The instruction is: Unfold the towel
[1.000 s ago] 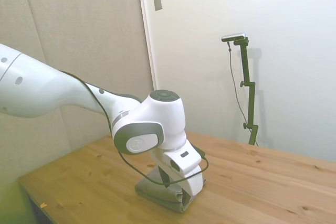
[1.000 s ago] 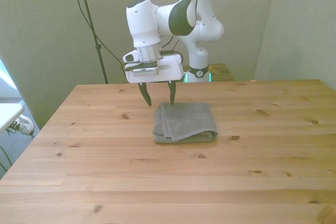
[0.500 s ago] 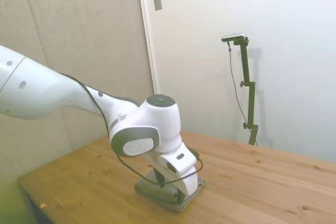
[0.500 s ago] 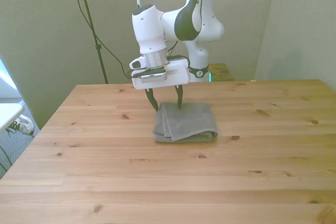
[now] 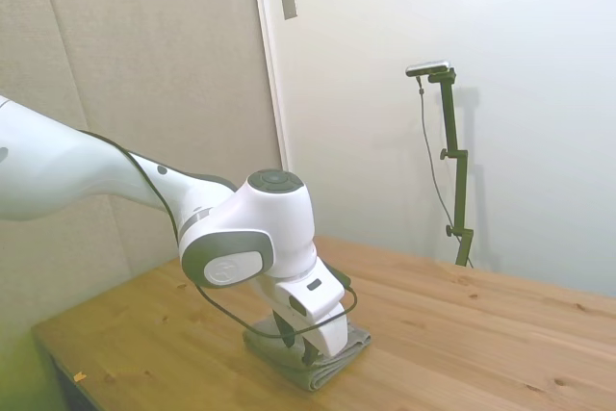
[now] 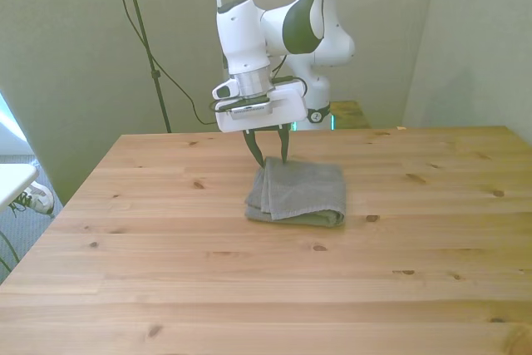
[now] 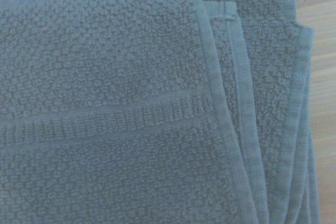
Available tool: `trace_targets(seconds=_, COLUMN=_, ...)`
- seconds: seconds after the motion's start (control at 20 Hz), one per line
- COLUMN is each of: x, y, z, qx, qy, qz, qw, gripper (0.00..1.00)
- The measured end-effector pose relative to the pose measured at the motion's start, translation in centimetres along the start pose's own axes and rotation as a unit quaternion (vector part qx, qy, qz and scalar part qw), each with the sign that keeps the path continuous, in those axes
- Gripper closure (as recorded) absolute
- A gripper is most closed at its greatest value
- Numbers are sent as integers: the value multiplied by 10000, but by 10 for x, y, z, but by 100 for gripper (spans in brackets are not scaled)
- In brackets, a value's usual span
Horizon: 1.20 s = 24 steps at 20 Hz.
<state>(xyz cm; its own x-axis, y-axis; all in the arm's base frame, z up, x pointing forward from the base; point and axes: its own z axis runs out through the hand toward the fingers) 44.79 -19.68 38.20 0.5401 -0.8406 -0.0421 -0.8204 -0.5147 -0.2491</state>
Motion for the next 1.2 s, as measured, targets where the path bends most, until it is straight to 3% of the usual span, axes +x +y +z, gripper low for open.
trace_targets(seconds=0.55, x=0, y=-6, z=-3, qx=30, qy=83, qz=-59, qw=9999, gripper=100)
trace_targets(seconds=0.8, x=-9, y=-49, z=-37, qx=257, qy=372, qz=-317, qw=9985, gripper=100)
trace_targets(seconds=1.2, x=-64, y=-123, z=-59, qx=341, qy=490, qz=-647, qw=9961, gripper=100)
